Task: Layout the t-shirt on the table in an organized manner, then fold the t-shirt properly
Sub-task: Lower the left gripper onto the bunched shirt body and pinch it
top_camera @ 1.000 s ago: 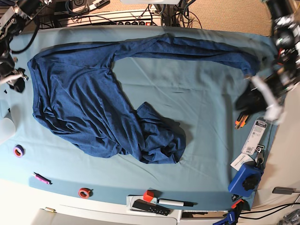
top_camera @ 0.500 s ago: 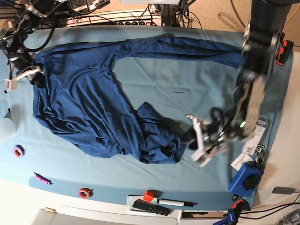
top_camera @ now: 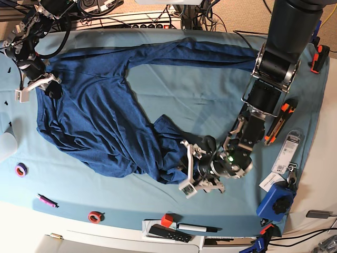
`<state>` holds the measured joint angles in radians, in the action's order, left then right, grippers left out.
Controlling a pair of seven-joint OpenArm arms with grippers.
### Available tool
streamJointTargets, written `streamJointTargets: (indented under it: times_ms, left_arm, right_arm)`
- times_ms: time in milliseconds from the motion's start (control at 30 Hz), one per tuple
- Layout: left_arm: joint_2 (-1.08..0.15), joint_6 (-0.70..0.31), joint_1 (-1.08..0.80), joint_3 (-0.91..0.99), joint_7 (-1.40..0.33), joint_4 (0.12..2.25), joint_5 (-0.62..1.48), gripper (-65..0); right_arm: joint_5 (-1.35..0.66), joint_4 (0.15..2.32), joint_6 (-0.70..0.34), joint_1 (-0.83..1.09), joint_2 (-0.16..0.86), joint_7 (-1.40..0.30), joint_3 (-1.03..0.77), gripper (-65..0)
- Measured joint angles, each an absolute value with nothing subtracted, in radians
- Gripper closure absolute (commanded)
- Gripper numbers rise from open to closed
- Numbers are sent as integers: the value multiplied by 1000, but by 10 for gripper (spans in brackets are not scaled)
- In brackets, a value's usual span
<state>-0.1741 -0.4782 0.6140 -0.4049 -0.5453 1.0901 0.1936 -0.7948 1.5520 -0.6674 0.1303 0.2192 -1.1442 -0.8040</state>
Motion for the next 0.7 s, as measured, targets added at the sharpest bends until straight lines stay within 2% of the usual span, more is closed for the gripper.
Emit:
streamJointTargets:
  times_ms: [67,467,700]
  left_arm:
    - [-169,-441,612,-426,-517,1067,160,-335]
    - [-159,-437,612,-456,-469,994,147,-335]
    - [-152,-376,615,-456,-443,994,147,-335]
  right_arm:
    - [-796,1552,-668,130,219,-1144,-795,-185]
    - [-796,1552,-667,130,219,-1144,-794,-185]
    - [-795,1552,-667,130,219,-1145,-794,-185]
